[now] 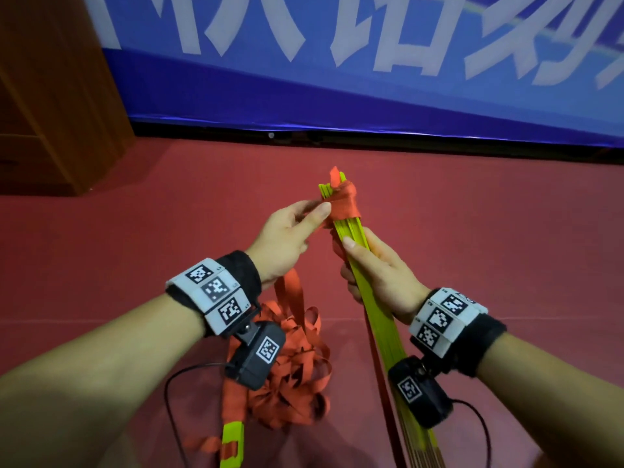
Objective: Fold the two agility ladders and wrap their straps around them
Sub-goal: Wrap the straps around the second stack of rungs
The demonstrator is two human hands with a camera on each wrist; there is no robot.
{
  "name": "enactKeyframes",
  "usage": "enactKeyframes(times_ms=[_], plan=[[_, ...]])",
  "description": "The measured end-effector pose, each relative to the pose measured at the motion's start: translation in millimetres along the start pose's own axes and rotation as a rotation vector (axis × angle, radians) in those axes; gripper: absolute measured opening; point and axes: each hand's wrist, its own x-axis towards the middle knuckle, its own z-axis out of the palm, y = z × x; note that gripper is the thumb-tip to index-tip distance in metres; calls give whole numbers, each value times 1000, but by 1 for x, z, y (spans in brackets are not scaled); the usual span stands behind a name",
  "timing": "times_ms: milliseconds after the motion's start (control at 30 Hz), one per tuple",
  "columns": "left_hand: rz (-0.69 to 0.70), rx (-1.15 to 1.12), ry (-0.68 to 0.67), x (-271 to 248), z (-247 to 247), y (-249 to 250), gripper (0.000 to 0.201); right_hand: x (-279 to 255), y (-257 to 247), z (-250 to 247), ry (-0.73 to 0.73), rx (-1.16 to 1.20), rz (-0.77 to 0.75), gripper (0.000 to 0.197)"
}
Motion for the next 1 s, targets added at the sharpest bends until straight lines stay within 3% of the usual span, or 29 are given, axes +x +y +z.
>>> enactKeyframes(times_ms=[100,200,333,500,700,767,867,1000], plan=[[-62,-88,-92,-5,-2,2,32,1,-4,0,-48,-30,19,52],[-59,-108,-66,-8,0,1,30,0,-6,-1,-54,-52,67,61],[-41,-119,-50,-9,8,3,18,-3,-11,1,-101,-51,181,56],[-26,-129,-34,-9,18,8,23,-8,-14,4,-122,51,300,61],[90,-101,90,-14,35,9,19,-7,-3,0,-40,64,251,44],[129,-107,161,-14,37,8,33,-3,2,-3,11,24,208,48],[134,-51,313,-11,35,1,54,1,9,-5,125,-103,132,58],[109,41,481,-5,32,-11,49,1,21,0,240,-361,-9,55]])
